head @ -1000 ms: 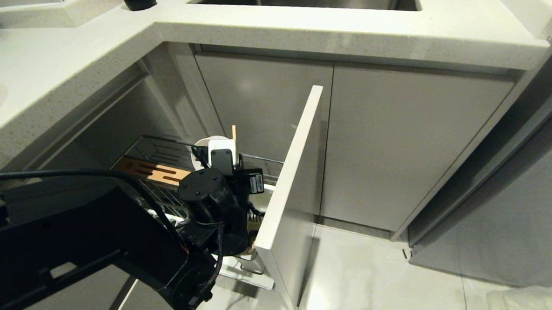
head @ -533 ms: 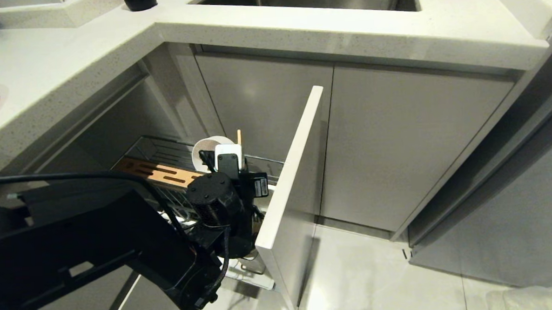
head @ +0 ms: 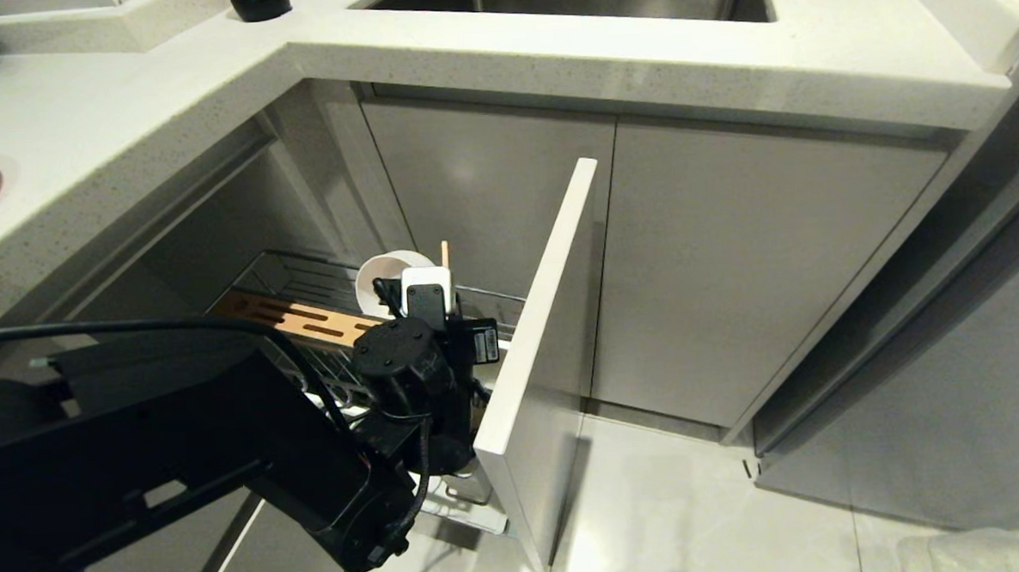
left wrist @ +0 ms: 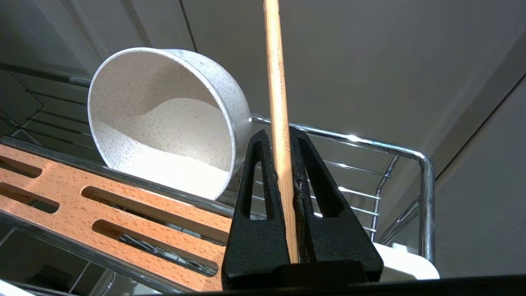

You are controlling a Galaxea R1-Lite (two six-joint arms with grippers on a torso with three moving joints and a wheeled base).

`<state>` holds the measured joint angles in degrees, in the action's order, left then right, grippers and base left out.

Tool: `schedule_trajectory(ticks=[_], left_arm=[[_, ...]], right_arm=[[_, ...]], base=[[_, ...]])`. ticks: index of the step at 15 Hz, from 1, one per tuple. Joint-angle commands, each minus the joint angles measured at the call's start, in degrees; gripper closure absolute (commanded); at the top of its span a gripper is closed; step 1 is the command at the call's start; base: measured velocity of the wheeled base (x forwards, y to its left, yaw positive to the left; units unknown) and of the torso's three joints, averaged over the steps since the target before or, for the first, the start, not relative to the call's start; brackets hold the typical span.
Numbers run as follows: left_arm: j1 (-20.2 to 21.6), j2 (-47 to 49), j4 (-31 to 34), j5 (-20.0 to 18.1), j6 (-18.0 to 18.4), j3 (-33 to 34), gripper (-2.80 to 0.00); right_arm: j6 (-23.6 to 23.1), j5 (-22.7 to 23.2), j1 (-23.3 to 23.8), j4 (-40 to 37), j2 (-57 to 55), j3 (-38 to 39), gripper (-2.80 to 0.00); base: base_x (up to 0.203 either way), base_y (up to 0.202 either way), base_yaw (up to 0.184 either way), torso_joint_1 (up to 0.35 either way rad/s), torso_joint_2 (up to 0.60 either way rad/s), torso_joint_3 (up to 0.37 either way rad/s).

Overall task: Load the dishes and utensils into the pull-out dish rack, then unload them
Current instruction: Pick up the chopsticks and place it in the cupboard

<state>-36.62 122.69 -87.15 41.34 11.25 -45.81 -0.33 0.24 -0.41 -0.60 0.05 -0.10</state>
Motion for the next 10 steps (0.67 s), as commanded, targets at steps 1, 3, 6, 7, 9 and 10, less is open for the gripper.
schedule_trajectory(ticks=[1, 3, 6, 7, 9, 10], left_arm=[[0.06, 0.36, -0.51, 0.32, 0.09, -0.6, 0.0], [0.17, 0.36, -0.51, 0.27, 0.17, -1.42, 0.0], [0.59, 0.27, -0.51, 0.23, 0.35, -2.27, 0.0], [1.02, 0.27, -0.51, 0.23, 0.61, -2.62, 0.0], [1.36, 0.27, -0.51, 0.23, 0.61, -2.78, 0.0], [1.54, 0.26, -0.51, 0.23, 0.61, -2.87, 0.0]], right_arm=[[-0.02, 0.02, -0.02, -0.02, 0.04, 0.01, 0.0], [-0.02, 0.02, -0.02, -0.02, 0.04, 0.01, 0.0], [-0.02, 0.02, -0.02, -0.02, 0.04, 0.01, 0.0], [-0.02, 0.02, -0.02, -0.02, 0.04, 0.01, 0.0], [-0.02, 0.02, -0.02, -0.02, 0.04, 0.01, 0.0], [-0.02, 0.02, -0.02, -0.02, 0.04, 0.01, 0.0]], base=[[0.0, 0.0, 0.0, 0.0, 0.0, 0.0], [0.0, 0.0, 0.0, 0.0, 0.0, 0.0], [0.0, 0.0, 0.0, 0.0, 0.0, 0.0], [0.0, 0.0, 0.0, 0.0, 0.0, 0.0], [0.0, 0.0, 0.0, 0.0, 0.0, 0.0], [0.0, 0.0, 0.0, 0.0, 0.0, 0.0]])
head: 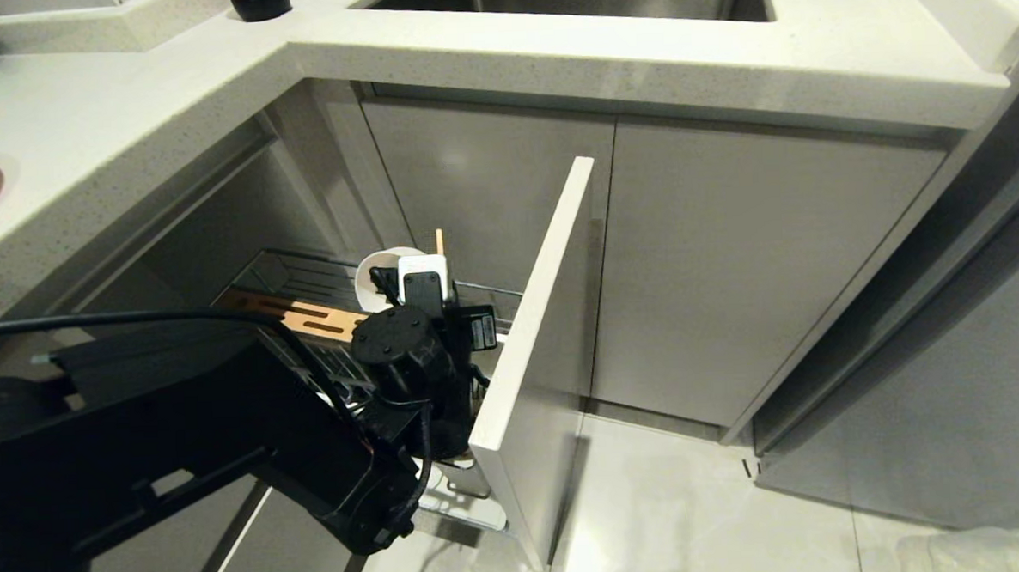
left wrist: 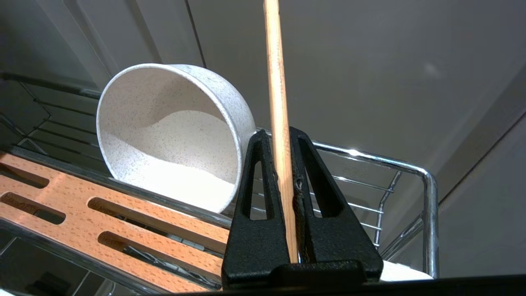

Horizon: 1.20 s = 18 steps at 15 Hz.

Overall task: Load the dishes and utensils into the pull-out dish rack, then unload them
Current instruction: Pick up the chopsticks and place it in the cupboard

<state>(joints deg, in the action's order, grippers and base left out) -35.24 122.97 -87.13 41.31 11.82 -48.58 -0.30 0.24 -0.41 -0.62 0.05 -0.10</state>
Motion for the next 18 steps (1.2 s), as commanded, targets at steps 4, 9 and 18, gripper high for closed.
schedule_trajectory(ticks=[4, 9, 18], left_arm=[[0.79, -0.08, -0.54, 0.19, 0.2, -1.06, 0.0], [0.79, -0.97, -0.54, 0.26, 0.4, -1.34, 0.0], [0.79, 0.57, -0.54, 0.26, -0.22, -1.43, 0.0]], right_arm=[[-0.05, 0.02, -0.02, 0.01, 0.04, 0.01, 0.0], [-0.05, 0.02, -0.02, 0.01, 0.04, 0.01, 0.0], [-0.05, 0.02, -0.02, 0.01, 0.04, 0.01, 0.0]], base=[[0.0, 0.0, 0.0, 0.0, 0.0, 0.0], [0.0, 0.0, 0.0, 0.0, 0.0, 0.0], [0.0, 0.0, 0.0, 0.0, 0.0, 0.0]])
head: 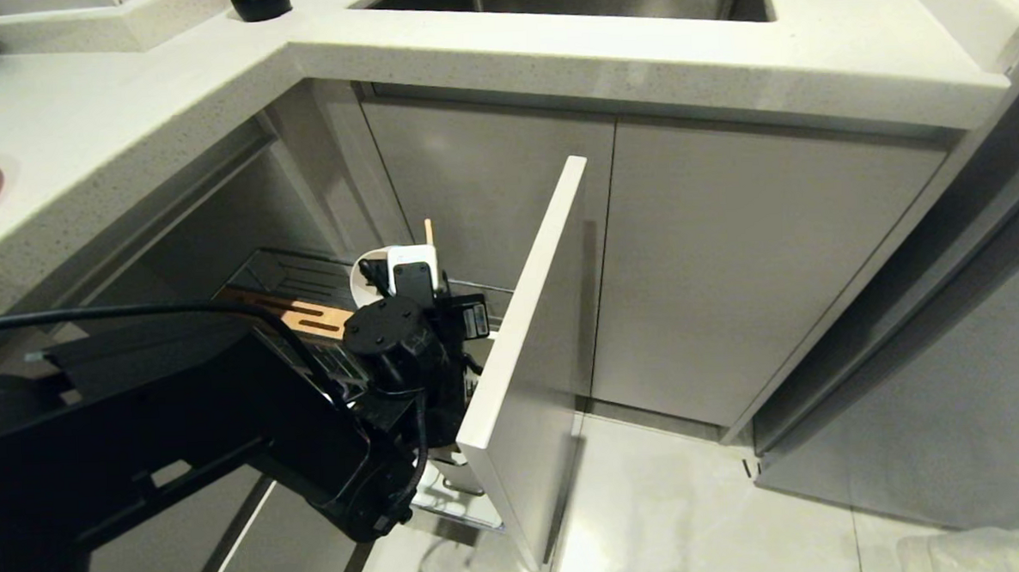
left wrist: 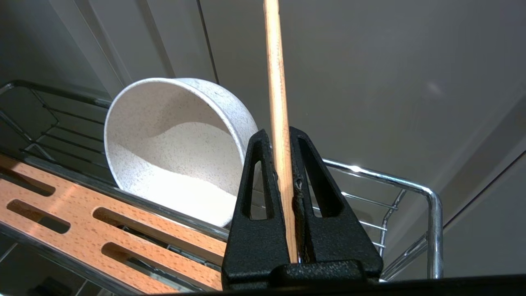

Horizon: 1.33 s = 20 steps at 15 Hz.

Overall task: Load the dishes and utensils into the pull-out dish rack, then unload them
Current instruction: Pick up the chopsticks and place it in the cupboard

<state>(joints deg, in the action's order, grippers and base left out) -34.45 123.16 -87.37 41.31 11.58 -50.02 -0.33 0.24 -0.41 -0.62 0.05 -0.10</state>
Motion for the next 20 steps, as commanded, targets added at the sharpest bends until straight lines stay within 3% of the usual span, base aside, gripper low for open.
schedule_trajectory(ticks=[1, 19, 20], left_arm=[[0.0, 0.61, -0.29, 0.26, -0.02, 0.01, 0.0], [0.0, 0.86, -0.29, 0.3, 0.29, -0.08, 0.0], [0.0, 0.86, -0.29, 0.26, 0.38, -0.08, -2.8]], right_arm=[[-0.02, 0.02, -0.02, 0.0, 0.04, 0.01, 0.0], [-0.02, 0.02, -0.02, 0.0, 0.04, 0.01, 0.0], [-0.02, 0.02, -0.02, 0.0, 0.04, 0.01, 0.0]], base=[[0.0, 0.0, 0.0, 0.0, 0.0, 0.0], [0.0, 0.0, 0.0, 0.0, 0.0, 0.0], [0.0, 0.0, 0.0, 0.0, 0.0, 0.0]])
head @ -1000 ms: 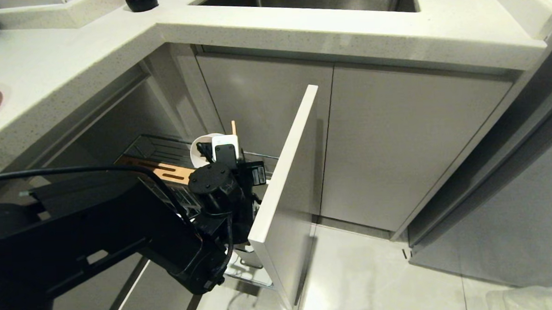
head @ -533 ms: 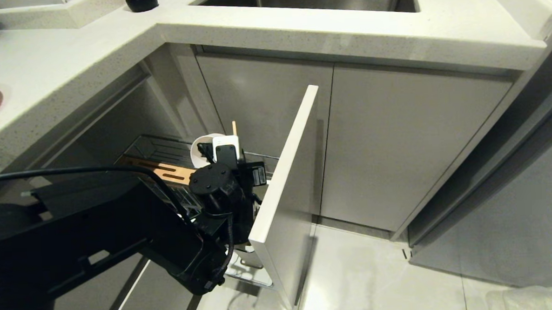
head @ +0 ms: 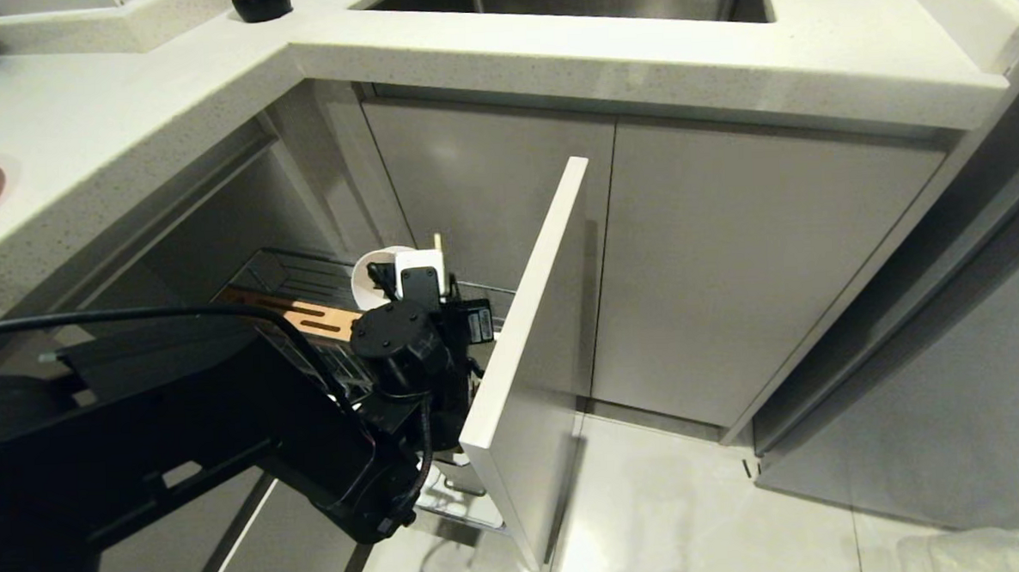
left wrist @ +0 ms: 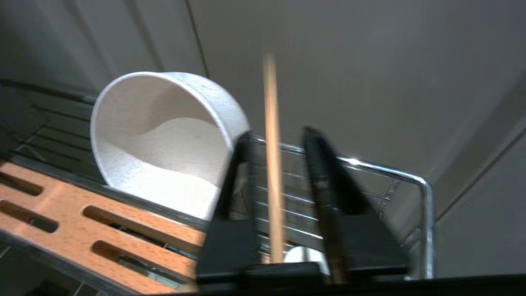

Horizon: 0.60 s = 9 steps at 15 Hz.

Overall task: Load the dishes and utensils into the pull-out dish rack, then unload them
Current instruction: Pick up the chopsticks and place it in the cupboard

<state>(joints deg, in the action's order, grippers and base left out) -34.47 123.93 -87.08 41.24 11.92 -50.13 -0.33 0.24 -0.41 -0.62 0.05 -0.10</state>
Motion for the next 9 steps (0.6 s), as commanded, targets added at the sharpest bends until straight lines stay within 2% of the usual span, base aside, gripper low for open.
schedule_trajectory(ticks=[1, 9], left_arm=[[0.02, 0.0, -0.59, 0.42, 0.03, 0.03, -2.8], [-0.21, -2.51, -0.59, 0.33, 0.39, -0.17, -2.8]], right_arm=[[-0.02, 0.02, -0.02, 0.01, 0.04, 0.01, 0.0], [-0.02, 0.02, -0.02, 0.01, 0.04, 0.01, 0.0]], base=[[0.0, 0.0, 0.0, 0.0, 0.0, 0.0], [0.0, 0.0, 0.0, 0.0, 0.0, 0.0]])
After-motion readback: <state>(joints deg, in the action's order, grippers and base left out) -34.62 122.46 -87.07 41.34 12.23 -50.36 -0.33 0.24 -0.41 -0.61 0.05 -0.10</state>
